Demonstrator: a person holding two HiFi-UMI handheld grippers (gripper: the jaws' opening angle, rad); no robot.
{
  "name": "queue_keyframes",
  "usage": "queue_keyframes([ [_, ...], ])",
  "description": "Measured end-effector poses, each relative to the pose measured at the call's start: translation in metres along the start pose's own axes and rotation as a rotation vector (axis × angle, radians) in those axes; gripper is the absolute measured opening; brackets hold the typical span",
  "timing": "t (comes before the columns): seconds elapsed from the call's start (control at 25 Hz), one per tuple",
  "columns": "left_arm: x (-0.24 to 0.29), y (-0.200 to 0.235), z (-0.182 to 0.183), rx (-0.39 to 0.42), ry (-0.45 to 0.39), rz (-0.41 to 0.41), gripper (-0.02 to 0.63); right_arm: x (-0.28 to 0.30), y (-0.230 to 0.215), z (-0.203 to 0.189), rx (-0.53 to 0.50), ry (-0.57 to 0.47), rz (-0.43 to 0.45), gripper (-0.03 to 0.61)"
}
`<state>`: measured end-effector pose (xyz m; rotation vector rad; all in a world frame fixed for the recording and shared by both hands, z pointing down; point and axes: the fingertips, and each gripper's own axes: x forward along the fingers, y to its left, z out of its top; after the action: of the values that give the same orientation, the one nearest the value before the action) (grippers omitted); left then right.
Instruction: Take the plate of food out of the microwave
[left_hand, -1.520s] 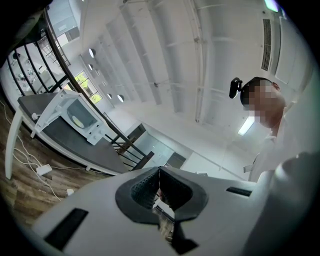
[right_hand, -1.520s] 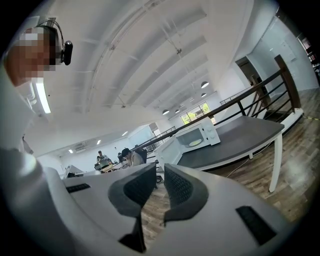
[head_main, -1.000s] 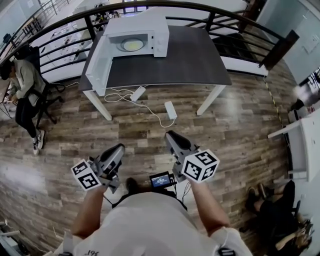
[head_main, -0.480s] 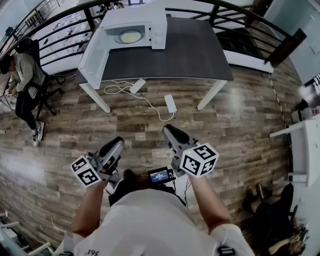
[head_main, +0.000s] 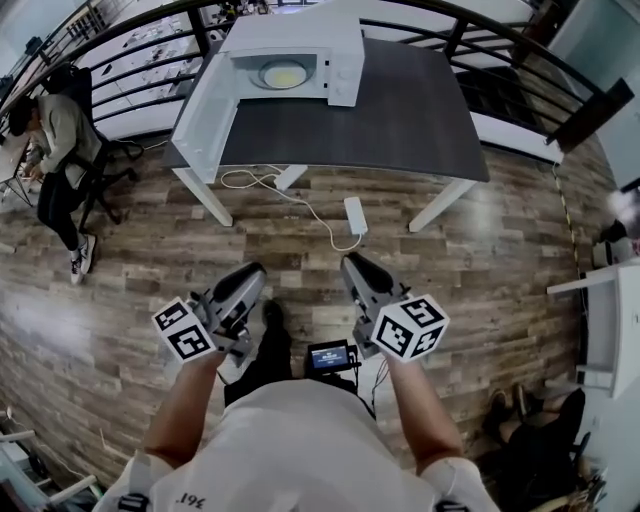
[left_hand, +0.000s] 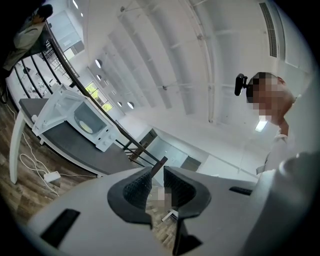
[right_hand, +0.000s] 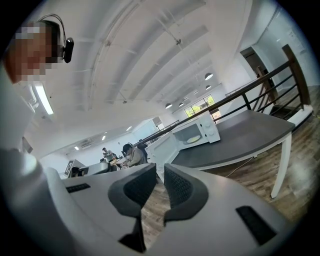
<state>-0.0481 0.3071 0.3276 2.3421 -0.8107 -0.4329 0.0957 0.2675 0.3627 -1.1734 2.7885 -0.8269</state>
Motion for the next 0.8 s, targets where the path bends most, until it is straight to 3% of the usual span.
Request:
queue_keyframes([
  [0.48,0.033,0.114,0.077,-0.024,0.057,-0.023,0.055,0.115,-0.033,0.038,0.024,-0.007,-0.107,0.029],
  [0.8,0.053,0.170,0.098,-0.024,0.102,-0.043,0.055,0.161,-0.056,0.040,0.040,-0.023,-0.185,0.029],
])
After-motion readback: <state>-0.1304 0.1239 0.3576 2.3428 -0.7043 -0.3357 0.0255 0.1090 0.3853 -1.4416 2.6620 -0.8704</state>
